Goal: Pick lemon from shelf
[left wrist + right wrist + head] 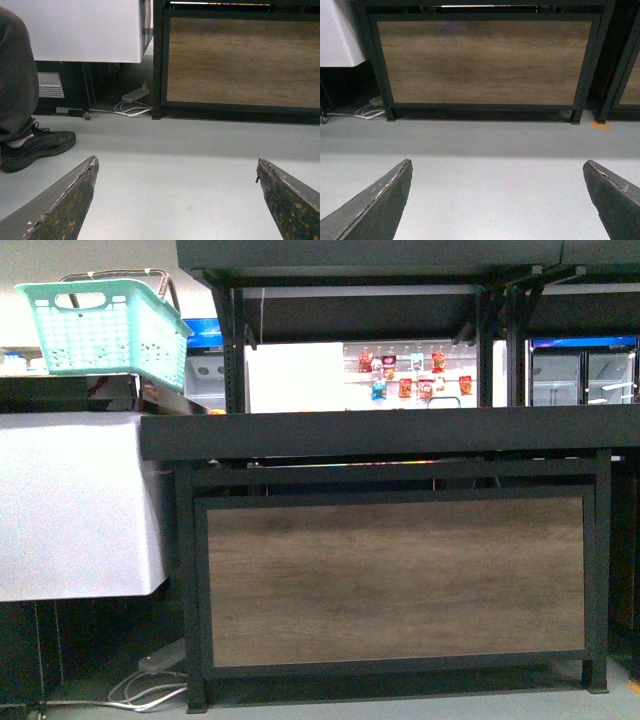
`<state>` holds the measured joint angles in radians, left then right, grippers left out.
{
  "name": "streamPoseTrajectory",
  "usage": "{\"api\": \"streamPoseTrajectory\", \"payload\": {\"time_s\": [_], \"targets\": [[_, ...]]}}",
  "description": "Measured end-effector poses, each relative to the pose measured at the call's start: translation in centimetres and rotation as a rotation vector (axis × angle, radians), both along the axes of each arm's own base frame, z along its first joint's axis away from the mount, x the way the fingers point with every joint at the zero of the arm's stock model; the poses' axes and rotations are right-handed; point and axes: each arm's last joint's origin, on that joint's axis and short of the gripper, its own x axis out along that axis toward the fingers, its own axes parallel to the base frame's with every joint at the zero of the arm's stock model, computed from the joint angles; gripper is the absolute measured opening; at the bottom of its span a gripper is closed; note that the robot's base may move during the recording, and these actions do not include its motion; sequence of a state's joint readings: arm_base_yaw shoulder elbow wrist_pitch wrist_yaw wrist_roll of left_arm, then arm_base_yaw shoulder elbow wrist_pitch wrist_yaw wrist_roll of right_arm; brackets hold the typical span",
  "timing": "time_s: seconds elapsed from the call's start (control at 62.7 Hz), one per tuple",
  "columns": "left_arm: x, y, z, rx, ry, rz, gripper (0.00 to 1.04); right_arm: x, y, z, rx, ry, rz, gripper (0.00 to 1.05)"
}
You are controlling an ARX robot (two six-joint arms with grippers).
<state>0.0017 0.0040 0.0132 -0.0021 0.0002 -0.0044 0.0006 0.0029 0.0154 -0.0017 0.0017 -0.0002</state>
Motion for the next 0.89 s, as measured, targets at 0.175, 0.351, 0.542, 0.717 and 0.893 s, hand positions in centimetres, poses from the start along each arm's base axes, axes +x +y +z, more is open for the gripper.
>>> {"api": "streamPoseTrajectory", "payload": {"time_s": [0.175,0.351,0.542,0.717,0.893], "targets": [[0.00,0.00,0.00,0.000,0.000,0.000,0.97,0.00,0.00,0.00,0.000,0.000,0.000,1.02],[0.00,0.00,0.01,0.000,0.000,0.000,0.97,0.00,0.00,0.00,0.000,0.000,0.000,1.02],[0.00,0.00,0.01,0.000,0.000,0.000,0.97,0.00,0.00,0.00,0.000,0.000,0.000,1.02],[0.00,0.00,0.01,0.000,0.000,0.000,0.97,0.00,0.00,0.00,0.000,0.000,0.000,1.02],[0.00,0.00,0.01,0.000,0.000,0.000,0.97,0.00,0.00,-0.01,0.000,0.000,0.000,1.02]]}}
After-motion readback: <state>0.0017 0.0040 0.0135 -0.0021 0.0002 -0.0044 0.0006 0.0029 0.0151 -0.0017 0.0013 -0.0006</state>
